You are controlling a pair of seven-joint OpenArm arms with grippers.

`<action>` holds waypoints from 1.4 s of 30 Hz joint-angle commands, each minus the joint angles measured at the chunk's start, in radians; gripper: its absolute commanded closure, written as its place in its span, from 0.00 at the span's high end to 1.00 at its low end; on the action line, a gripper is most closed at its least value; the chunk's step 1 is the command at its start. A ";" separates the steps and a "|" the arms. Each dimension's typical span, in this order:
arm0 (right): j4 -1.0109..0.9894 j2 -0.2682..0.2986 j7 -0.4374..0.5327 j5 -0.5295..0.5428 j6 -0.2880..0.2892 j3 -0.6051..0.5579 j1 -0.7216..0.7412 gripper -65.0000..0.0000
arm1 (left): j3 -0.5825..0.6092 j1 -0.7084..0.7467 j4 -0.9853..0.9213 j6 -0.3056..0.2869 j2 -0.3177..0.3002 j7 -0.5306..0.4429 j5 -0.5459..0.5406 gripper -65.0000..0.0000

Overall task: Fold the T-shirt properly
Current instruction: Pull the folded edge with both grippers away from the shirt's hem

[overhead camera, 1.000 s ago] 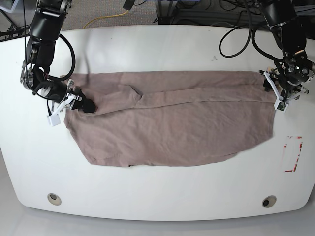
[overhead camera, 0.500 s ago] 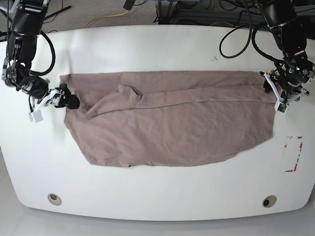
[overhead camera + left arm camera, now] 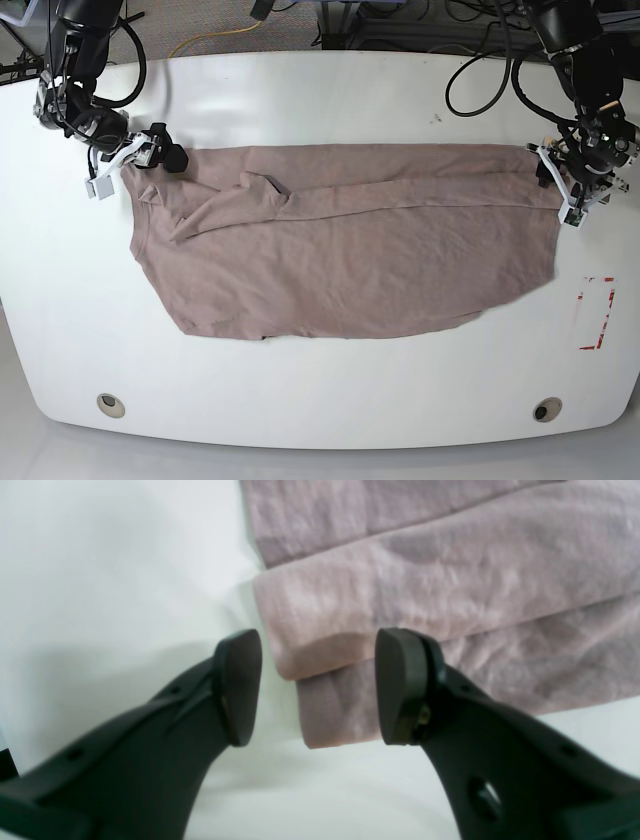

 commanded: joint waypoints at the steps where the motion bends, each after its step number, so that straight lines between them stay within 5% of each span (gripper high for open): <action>1: 0.026 0.022 0.015 0.015 0.007 0.011 0.008 0.71 | -0.005 -0.010 0.021 0.002 -0.017 -0.016 -0.008 0.52; 9: 0.155 0.022 0.014 0.001 0.005 0.129 -0.055 0.71 | -0.059 -0.012 0.035 0.002 -0.012 -0.015 -0.011 0.52; 15: 0.152 0.015 0.015 -0.232 0.018 0.154 -0.020 0.72 | -0.121 -0.016 0.069 0.002 0.041 -0.013 -0.011 0.53; 23: 0.048 -0.044 0.074 -0.531 0.159 0.154 0.071 0.72 | -0.121 0.007 0.120 0.002 0.051 -0.013 -0.024 0.53; 31: -0.057 -0.064 0.109 -0.579 0.201 0.152 0.115 0.70 | -0.197 0.016 0.100 0.002 0.051 -0.015 -0.070 0.53; 34: -0.060 -0.065 0.138 -0.574 0.201 0.152 0.114 0.54 | -0.210 0.016 0.063 0.002 0.049 -0.015 -0.071 0.53; 40: -0.058 -0.081 0.141 -0.579 0.201 0.152 0.112 0.07 | -0.210 0.016 0.001 0.002 0.045 -0.015 -0.071 0.53; 42: -0.058 -0.082 0.141 -0.579 0.201 0.151 0.109 0.00 | -0.210 0.016 -0.014 0.002 0.048 -0.016 -0.071 0.53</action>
